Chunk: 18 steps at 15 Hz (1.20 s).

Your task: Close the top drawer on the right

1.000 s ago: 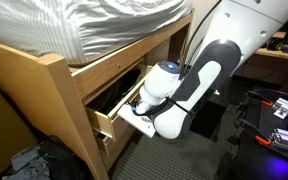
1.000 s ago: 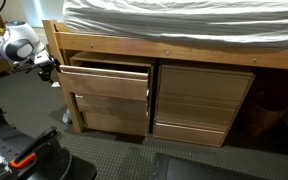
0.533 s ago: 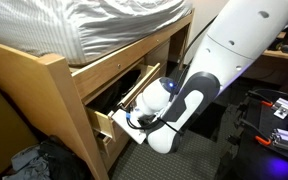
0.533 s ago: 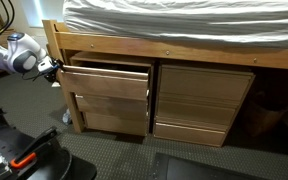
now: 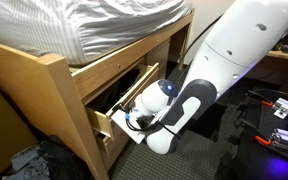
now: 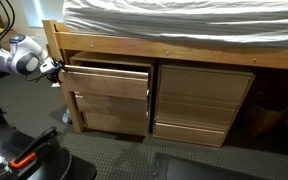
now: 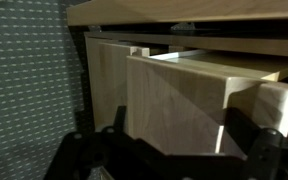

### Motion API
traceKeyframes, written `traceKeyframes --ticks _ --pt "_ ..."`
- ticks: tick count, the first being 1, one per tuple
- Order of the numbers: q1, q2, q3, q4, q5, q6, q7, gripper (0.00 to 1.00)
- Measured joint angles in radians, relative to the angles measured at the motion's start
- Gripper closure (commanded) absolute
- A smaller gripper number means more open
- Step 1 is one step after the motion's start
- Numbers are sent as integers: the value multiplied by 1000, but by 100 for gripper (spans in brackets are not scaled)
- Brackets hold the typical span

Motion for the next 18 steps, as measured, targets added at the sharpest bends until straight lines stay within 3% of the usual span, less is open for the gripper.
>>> traceKeyframes --ticks 4,12,18 --pt "16 40 -31 48 11 -2 -4 0" --pt "7 297 -145 359 18 -50 42 0" --pt "-2 330 -149 403 18 -65 50 0"
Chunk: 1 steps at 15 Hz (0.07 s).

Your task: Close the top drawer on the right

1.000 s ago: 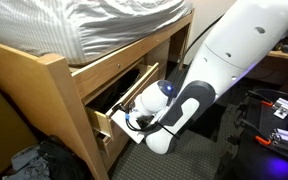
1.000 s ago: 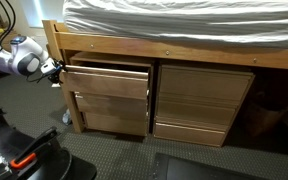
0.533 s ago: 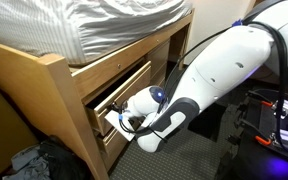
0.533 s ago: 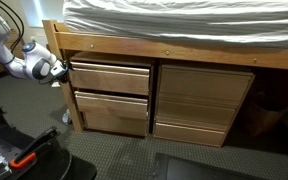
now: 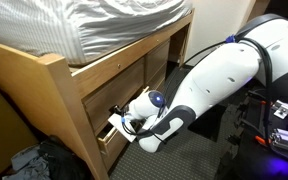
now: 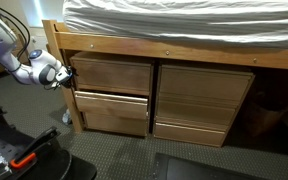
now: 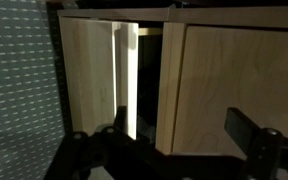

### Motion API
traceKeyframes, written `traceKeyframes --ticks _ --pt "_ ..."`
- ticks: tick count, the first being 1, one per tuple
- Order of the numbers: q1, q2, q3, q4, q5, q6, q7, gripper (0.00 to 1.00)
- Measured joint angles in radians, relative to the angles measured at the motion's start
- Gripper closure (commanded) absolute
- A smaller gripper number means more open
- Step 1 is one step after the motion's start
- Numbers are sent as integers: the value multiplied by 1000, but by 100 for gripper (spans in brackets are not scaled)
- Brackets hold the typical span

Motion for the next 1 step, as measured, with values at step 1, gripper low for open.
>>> traceKeyframes --ticks 1 --pt "0 0 0 1 0 -1 0 0"
